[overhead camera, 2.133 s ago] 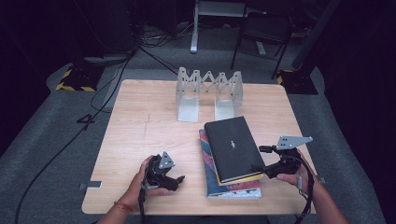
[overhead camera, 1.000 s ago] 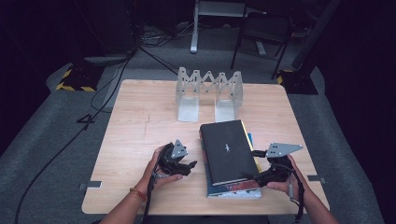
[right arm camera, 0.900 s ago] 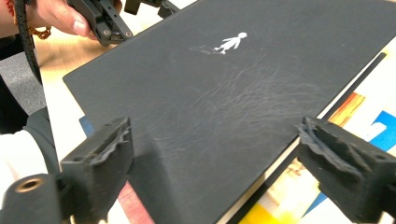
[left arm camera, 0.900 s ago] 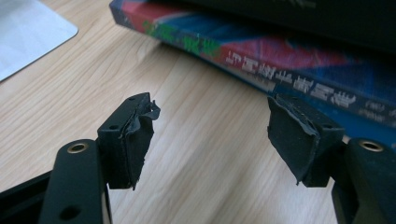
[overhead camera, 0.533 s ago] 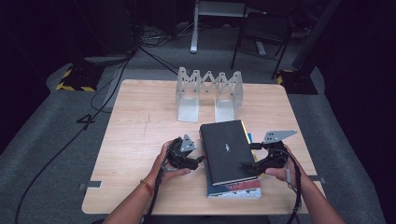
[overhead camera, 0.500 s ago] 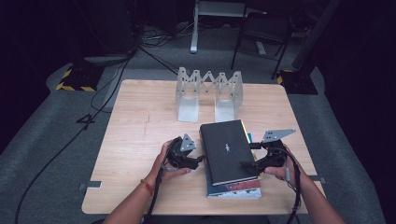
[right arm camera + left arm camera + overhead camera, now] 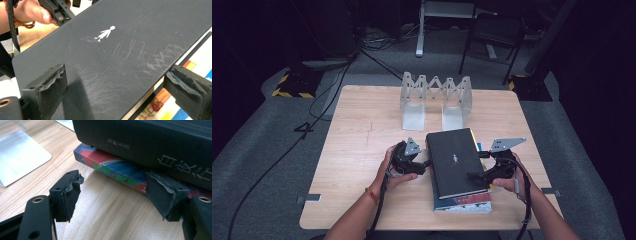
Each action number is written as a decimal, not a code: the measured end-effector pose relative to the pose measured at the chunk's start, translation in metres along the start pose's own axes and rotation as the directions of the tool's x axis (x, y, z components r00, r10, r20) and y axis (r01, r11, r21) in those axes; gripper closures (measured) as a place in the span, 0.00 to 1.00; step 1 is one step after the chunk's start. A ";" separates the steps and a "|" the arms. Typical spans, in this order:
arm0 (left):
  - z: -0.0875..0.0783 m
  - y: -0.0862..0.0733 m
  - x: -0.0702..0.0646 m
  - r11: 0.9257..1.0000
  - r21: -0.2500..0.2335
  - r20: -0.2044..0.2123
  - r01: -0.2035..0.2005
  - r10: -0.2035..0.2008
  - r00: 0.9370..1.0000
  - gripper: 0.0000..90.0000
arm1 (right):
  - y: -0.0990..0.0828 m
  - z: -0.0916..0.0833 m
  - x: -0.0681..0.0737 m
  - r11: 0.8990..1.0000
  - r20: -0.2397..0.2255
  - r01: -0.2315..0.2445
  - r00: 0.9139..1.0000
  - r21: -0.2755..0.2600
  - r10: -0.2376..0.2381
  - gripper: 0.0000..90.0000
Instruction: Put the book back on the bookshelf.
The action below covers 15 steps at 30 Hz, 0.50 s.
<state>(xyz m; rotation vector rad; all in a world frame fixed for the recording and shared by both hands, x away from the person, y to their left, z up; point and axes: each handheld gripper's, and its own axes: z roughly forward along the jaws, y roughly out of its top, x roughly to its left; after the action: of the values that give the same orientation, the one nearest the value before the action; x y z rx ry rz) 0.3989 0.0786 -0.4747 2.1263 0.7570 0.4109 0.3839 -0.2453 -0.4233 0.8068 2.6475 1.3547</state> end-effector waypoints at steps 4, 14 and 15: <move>0.001 -0.001 0.001 1.000 0.006 -0.009 -0.009 0.010 1.000 0.32 | 0.000 0.001 0.005 1.000 0.002 0.015 1.000 -0.006 -0.015 0.07; -0.001 -0.003 -0.004 0.998 -0.002 0.029 -0.059 0.059 0.998 0.60 | 0.001 0.003 0.012 1.000 -0.001 0.021 1.000 -0.004 -0.021 0.07; -0.001 -0.003 -0.005 0.998 -0.001 0.043 -0.063 0.063 0.997 0.63 | 0.001 0.003 0.012 1.000 0.000 0.022 1.000 -0.005 -0.022 0.07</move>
<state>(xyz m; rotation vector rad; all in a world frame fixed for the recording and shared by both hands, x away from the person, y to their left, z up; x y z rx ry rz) 0.3936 0.0780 -0.4766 2.1567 0.6668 0.3978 0.3745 -0.2365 -0.4226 0.7745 2.6435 1.3560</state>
